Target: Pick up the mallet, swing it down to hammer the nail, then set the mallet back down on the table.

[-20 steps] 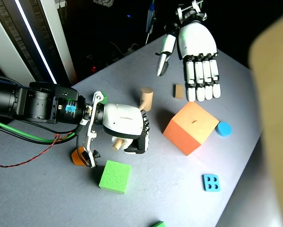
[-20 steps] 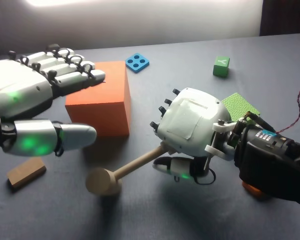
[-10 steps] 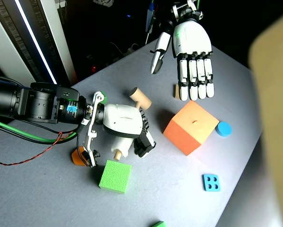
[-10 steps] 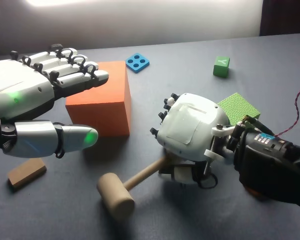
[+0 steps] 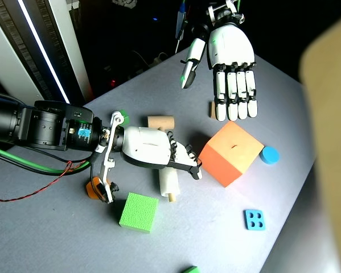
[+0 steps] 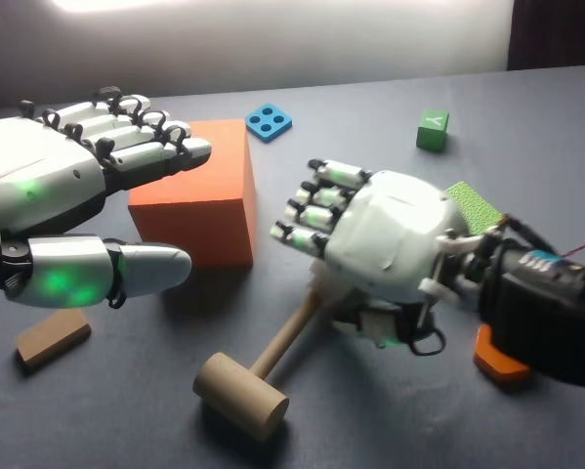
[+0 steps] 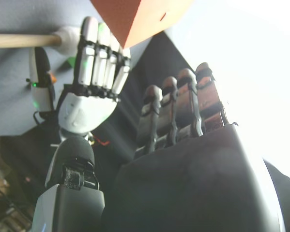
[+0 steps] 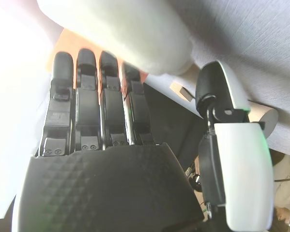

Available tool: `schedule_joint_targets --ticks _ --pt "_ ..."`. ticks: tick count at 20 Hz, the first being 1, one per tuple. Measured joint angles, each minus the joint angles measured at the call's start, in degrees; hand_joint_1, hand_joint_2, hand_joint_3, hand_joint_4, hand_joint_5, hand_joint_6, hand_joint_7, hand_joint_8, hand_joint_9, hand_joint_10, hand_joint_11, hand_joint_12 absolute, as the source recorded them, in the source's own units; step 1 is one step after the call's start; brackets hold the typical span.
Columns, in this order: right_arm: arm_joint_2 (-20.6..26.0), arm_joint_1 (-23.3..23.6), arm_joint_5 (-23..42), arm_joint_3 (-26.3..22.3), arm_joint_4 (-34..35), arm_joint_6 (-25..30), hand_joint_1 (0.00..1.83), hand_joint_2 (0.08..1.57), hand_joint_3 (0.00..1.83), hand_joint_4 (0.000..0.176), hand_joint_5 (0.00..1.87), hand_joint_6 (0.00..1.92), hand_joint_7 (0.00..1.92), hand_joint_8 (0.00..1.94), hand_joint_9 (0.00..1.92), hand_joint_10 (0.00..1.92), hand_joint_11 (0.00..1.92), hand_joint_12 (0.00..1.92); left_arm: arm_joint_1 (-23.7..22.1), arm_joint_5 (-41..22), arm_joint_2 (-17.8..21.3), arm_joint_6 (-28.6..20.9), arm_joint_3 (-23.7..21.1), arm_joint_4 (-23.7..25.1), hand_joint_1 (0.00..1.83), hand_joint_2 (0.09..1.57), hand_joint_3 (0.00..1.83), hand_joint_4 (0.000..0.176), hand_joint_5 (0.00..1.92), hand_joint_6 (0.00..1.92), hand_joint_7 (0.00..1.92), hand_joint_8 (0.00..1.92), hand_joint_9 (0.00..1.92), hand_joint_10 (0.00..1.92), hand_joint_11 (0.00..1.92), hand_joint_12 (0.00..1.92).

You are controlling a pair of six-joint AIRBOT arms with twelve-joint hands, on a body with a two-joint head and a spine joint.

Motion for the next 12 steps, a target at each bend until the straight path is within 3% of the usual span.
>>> schedule_joint_targets --ticks 5,7,8,9,10,11,12 --pt "8.70 4.46 -2.01 -8.00 9.97 0.22 0.59 1.11 0.00 0.000 0.20 0.00 0.23 0.00 0.22 0.00 0.00 0.52 0.00 -0.02 0.00 -0.02 -0.11 0.07 0.00 1.28 0.00 0.000 0.10 0.00 0.07 0.00 0.03 0.00 0.00 0.00" --pt "13.18 6.47 -4.33 -11.43 16.55 0.26 0.64 1.08 0.00 0.000 0.26 0.01 0.27 0.01 0.25 0.01 0.00 0.60 -0.02 0.02 0.04 -0.02 -0.11 -0.15 0.00 1.28 0.00 0.000 0.18 0.01 0.19 0.01 0.14 0.02 0.04 0.02" --pt "15.26 7.23 -5.81 -12.76 18.23 0.22 0.65 1.07 0.00 0.000 0.32 0.01 0.33 0.01 0.30 0.01 0.00 0.67 -0.02 0.02 0.09 0.00 -0.24 -0.15 0.00 1.28 0.00 0.000 0.30 0.01 0.36 0.02 0.28 0.03 0.11 0.08" --pt "16.98 7.85 -6.82 -13.94 19.17 0.15 0.63 1.04 0.00 0.000 0.41 0.03 0.45 0.03 0.42 0.04 0.03 0.75 -0.02 -0.07 0.09 -0.07 -0.46 -0.37 0.10 1.25 0.03 0.000 0.44 0.14 0.47 0.28 0.41 0.21 0.14 0.37" --pt "18.95 8.66 -8.31 -15.50 19.93 -0.02 0.63 1.01 0.00 0.000 0.47 0.05 0.52 0.06 0.50 0.06 0.07 0.82 -0.07 -0.07 0.09 -0.07 -0.48 0.04 0.18 1.24 0.02 0.000 0.28 0.86 0.32 1.05 0.24 0.98 0.05 0.87" --pt "19.85 9.20 -9.11 -16.24 20.81 -0.59 0.64 0.99 0.00 0.000 0.31 0.73 0.32 0.87 0.33 0.80 0.10 1.11 -0.07 -0.02 0.09 -0.07 -0.50 0.24 0.21 1.23 0.01 0.000 0.14 1.70 0.13 1.75 0.10 1.73 0.01 1.71" --pt "20.85 10.19 -10.60 -17.18 23.02 -2.29 0.60 0.99 0.00 0.000 0.15 1.24 0.09 1.46 0.18 1.34 0.02 1.46 -0.07 0.13 0.09 -0.04 -0.66 0.20 0.24 1.22 0.00 0.000 0.13 1.88 0.07 1.89 0.09 1.88 0.00 1.88"
